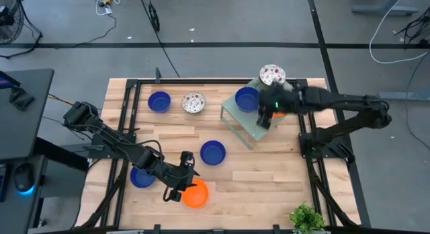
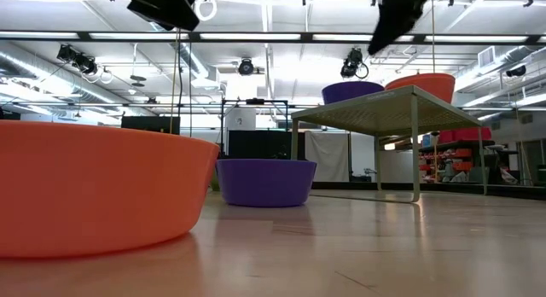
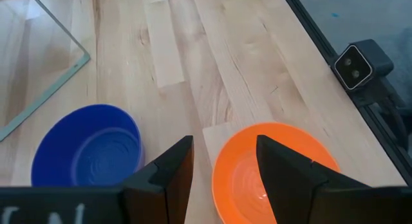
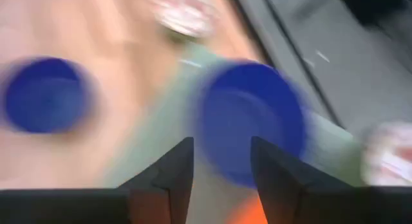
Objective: Pick & Place Mini bowls
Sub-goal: Stack the blue bowl on the blue bowl on the shelf
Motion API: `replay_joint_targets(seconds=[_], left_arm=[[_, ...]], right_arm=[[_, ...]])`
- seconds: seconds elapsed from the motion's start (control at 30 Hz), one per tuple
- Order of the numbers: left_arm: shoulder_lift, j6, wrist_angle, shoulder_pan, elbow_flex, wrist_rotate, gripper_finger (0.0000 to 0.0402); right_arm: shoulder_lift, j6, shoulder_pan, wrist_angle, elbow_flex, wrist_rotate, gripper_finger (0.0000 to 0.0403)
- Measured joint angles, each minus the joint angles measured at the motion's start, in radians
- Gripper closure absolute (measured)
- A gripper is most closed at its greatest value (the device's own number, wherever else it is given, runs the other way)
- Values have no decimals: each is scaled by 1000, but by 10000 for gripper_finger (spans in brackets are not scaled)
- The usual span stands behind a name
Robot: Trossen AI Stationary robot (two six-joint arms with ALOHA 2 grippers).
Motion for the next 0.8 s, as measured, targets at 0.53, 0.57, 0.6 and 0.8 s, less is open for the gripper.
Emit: replay_joint_targets(seconds=[0.53, 0.57, 0.6, 0.8], left_arm=[[0, 19, 116, -74, -142, -45, 227], [0, 4, 146, -82, -163, -49, 227], [0, -10, 178, -89, -185, -50, 227], [-13, -85, 431, -155, -355, -247, 227]], right_arm=[[437, -23, 600, 613, 0, 48, 320], [465, -22, 597, 628, 0, 49, 322], [491, -19, 590, 637, 0, 49, 324], [588, 39, 507, 631, 0, 42, 313]])
